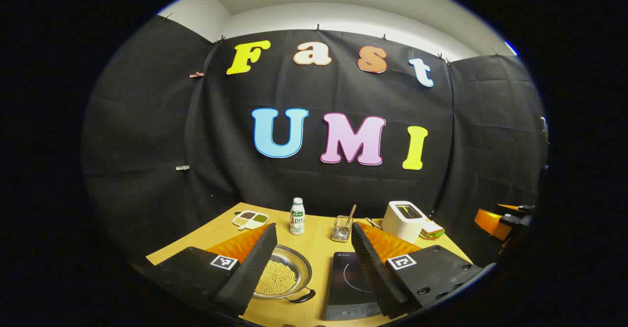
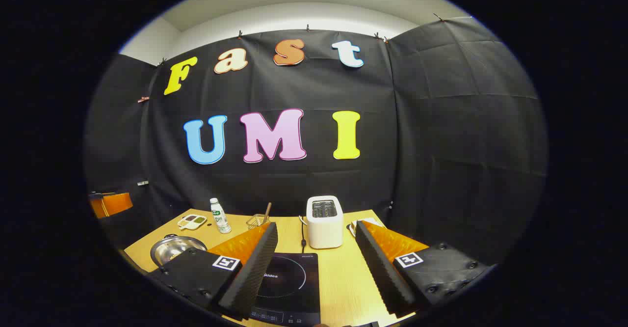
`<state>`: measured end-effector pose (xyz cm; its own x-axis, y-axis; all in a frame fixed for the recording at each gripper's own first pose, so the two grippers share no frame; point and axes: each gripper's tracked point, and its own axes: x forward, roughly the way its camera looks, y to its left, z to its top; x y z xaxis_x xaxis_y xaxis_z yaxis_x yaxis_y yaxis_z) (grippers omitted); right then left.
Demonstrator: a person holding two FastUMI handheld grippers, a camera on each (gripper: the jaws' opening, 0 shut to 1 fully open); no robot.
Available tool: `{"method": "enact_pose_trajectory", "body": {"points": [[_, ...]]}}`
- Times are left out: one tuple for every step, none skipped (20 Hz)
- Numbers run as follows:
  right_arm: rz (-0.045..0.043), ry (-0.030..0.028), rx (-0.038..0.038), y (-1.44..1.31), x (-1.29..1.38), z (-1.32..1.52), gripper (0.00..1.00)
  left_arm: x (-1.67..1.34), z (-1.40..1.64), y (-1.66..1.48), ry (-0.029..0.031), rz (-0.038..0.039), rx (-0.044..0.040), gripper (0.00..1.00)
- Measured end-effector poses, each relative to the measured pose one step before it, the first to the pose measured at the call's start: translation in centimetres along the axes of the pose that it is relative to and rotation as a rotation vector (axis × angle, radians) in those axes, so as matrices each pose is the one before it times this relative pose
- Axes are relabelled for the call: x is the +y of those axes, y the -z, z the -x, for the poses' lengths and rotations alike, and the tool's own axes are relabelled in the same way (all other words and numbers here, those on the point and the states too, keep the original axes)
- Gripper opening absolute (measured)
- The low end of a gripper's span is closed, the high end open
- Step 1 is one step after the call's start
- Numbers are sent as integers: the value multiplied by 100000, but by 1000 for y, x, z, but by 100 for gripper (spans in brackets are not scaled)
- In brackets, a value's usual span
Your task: First push the handle of the pot to place it horizontally, then grasp the pot with both hands and set it on the induction cooktop.
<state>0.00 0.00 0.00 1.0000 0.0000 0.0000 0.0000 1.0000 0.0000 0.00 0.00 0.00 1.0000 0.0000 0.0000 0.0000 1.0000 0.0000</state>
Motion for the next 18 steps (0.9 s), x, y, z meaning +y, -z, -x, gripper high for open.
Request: {"method": "enact_pose_trajectory", "body": {"points": [[348,120,391,95,106,77,98,315,-118,229,-418,-39,897,95],[149,-62,280,29,254,146,98,367,-41,179,-122,-305,449,95],[195,-26,85,-64,217,78,98,166,-83,-129,645,-605,-105,95],[538,319,-43,-32,256,73,99,138,-27,-131,914,-1174,-468,95],[755,474,-245,-32,274,223,98,299,2,-212,856,-1820,-385,95],[346,896,83,-35,257,87,99,337,-81,93,901,-2279,-233,95],[-342,758,213,71,361,147,98,321,-108,-163,989,-2024,-358,95],[-353,797,537,18,341,252,98,297,-111,64,980,-1194,-128,95],[-233,1330,563,145,151,85,98,305,-126,42,1580,-363,192,95],[-414,1080,242,53,235,180,98,219,-63,287,1337,-182,362,93],[-479,952,456,167,392,330,98,459,-104,153,773,-157,294,95],[180,708,558,286,507,278,98,508,-84,236,1065,-494,116,95],[684,629,366,262,367,258,98,373,45,157,990,-731,2,95],[1118,817,342,144,505,73,99,441,107,290,1244,-1268,-105,95],[553,400,204,103,494,220,99,391,68,278,991,-1117,145,95],[30,341,-143,-75,585,241,99,431,86,527,1103,-1034,383,95],[-215,513,-556,-194,446,244,99,396,-34,435,1078,-406,482,95],[-11,418,-307,-46,446,232,98,362,-37,470,1075,255,397,93]]}}
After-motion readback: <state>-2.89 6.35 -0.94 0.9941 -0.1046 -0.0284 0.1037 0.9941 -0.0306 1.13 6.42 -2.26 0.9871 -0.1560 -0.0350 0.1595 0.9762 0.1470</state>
